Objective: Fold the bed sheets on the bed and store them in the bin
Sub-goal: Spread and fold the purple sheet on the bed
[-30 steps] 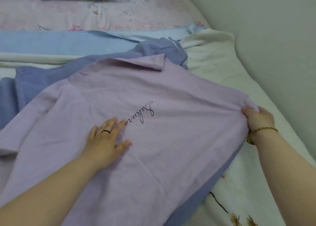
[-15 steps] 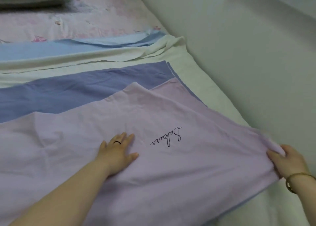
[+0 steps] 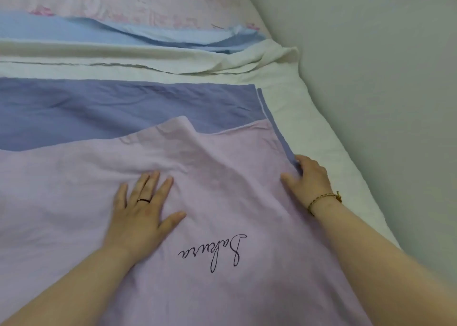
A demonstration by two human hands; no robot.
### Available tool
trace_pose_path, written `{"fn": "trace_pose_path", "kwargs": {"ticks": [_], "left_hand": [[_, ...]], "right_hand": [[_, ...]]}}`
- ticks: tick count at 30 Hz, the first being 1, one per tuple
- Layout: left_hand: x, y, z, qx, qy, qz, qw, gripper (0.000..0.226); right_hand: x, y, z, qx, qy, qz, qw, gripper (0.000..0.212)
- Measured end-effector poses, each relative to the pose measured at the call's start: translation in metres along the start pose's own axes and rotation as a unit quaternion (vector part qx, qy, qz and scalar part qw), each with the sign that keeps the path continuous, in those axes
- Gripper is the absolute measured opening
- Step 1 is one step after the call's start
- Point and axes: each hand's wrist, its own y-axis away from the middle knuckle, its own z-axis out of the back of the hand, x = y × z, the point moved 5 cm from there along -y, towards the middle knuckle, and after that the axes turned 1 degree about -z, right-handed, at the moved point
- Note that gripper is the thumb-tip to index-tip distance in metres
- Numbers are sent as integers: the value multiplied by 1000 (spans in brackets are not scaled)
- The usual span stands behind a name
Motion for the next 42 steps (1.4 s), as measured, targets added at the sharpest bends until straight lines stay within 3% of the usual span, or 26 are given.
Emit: {"fn": "trace_pose_path", "kwargs": {"ticks": [2,4,7,9,11,13,15,18,20,24,28,30,32,34,36,40,42], "left_hand": [[5,-15,-7,-6,-3,0,1000,73],[8,-26,-2,-62,21,-4,998,68],[19,-45,9,-154,11,-18,988,72],[35,-63,24,-181,-2,-13,983,87],[55,-83,43,-167,17,18,986,107],[73,-96,56,-110,38,50,992,110],[86,-100,66,-70,34,64,995,97],[103,-102,78,7,49,83,995,58],[111,-116,98,-18,74,95,993,49],[110,-161,153,-172,43,85,980,47],[118,-191,124,-122,-49,111,985,34],[116,-188,98,-156,-82,115,978,37],[116,-182,90,-259,-76,102,957,32],[118,-180,89,-305,-78,78,946,28],[120,-180,90,-306,-84,59,946,29],[118,-187,105,-294,-58,71,952,30],[118,-196,114,-260,-51,76,961,32]], "right_hand": [[30,-35,-4,-11,5,50,999,62],[60,-63,-9,-10,61,115,991,64],[89,-97,-20,26,177,167,970,59],[97,-113,-25,45,205,162,964,38],[99,-122,-22,47,180,163,969,22],[101,-133,-12,38,145,166,975,19],[99,-145,8,14,132,157,979,20],[102,-162,31,-14,108,158,981,20],[111,-169,39,-46,93,165,981,22],[124,-192,47,-136,4,101,986,26],[111,-197,9,-58,-166,-5,984,46],[99,-191,-5,-40,-215,-42,975,55],[86,-185,-7,-58,-198,-55,977,47],[77,-179,-9,-49,-160,-49,985,32],[69,-171,-11,-7,-166,-54,985,30],[61,-170,-15,91,-203,-110,969,64],[66,-171,-14,84,-179,-90,976,52]]}}
